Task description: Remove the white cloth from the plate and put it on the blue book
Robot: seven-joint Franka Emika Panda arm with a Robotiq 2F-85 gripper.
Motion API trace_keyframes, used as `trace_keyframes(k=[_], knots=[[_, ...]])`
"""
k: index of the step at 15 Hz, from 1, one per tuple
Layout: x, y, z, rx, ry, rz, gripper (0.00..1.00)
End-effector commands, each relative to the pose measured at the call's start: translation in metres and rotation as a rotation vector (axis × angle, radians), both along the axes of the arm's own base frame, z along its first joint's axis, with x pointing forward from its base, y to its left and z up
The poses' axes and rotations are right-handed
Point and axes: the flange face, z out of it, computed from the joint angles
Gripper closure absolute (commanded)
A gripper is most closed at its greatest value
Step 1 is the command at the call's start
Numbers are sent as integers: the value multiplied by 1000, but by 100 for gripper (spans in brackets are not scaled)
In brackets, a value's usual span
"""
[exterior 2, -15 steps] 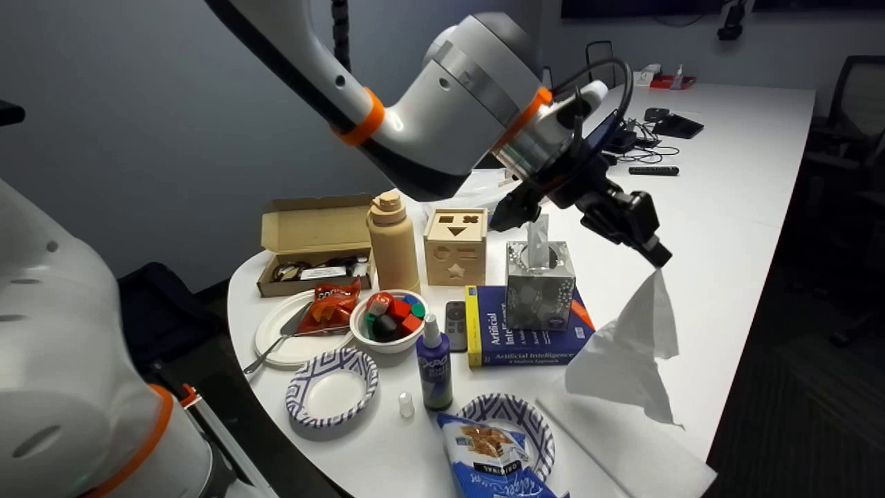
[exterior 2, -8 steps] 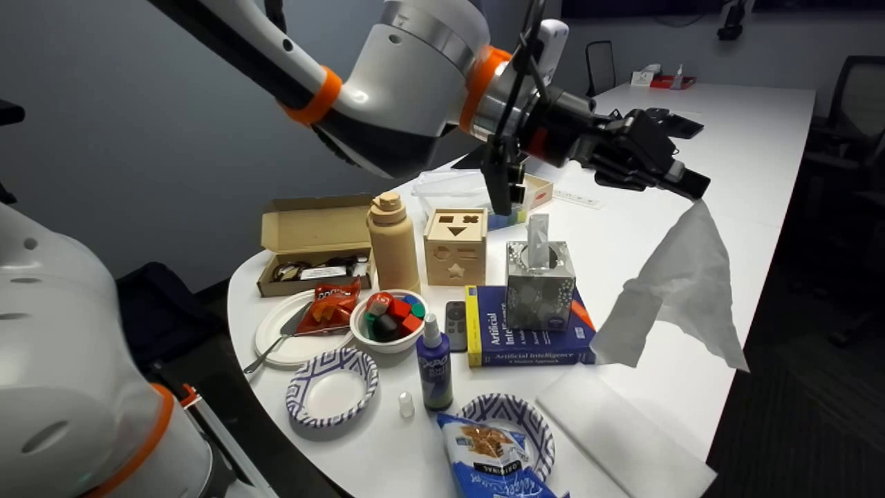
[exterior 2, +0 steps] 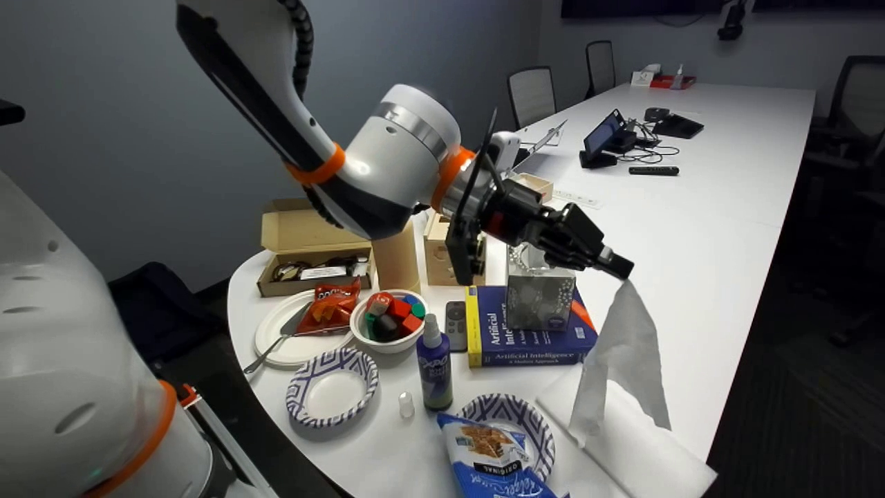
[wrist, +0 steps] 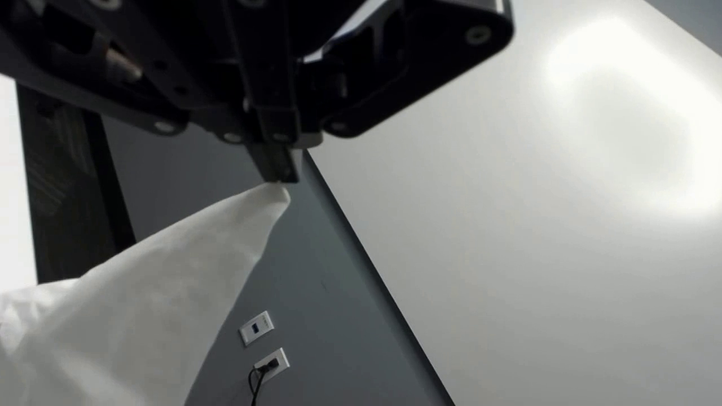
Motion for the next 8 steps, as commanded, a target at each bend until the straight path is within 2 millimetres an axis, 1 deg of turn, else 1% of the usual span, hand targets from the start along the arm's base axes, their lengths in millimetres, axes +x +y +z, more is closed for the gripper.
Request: trace_keyframes(k=[1, 2, 4, 6, 8], knots=[[19, 0, -40, 19, 49, 33, 100], [23, -1, -51, 32, 66, 36, 100], [33, -4, -58, 42, 78, 37, 100], [41, -7, -56, 72, 75, 43, 100], [46, -5, -54, 159, 54, 68, 100]])
